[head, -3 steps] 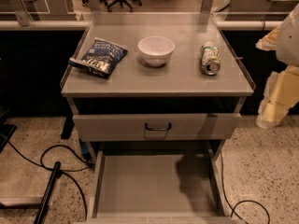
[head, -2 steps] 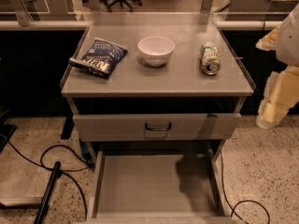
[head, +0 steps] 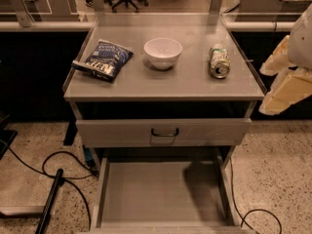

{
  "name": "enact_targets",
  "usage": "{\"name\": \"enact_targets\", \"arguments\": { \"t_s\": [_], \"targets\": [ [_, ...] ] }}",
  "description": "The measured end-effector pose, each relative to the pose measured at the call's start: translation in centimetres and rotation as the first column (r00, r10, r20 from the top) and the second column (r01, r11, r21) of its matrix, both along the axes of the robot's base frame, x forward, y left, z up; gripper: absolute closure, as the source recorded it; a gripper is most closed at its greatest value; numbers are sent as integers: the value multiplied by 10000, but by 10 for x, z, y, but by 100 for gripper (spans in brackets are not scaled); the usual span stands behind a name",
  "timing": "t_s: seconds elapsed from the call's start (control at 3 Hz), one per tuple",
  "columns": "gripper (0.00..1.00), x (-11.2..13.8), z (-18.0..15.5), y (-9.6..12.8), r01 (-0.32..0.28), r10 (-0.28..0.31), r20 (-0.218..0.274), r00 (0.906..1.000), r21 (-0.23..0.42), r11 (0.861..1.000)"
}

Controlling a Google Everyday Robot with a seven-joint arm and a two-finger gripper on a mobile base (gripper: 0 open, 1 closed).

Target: Close middle drawer

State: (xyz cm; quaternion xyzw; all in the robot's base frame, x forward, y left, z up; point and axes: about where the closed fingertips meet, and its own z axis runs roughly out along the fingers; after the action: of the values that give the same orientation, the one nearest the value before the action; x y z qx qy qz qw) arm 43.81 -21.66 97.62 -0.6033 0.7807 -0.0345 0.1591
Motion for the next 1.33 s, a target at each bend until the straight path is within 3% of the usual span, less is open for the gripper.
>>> {"name": "enact_targets", "arguments": {
  "t_s": [0.67,1.0,1.33],
  "targets": [
    [88,0,0,0,0,0,0,10000,0,10000],
    [100,-1,8,-7,246,-240,227,9995,-247,9994],
    [100,-32,2,-32,1140,-1139,56,9935,-878,9896]
  ]
}}
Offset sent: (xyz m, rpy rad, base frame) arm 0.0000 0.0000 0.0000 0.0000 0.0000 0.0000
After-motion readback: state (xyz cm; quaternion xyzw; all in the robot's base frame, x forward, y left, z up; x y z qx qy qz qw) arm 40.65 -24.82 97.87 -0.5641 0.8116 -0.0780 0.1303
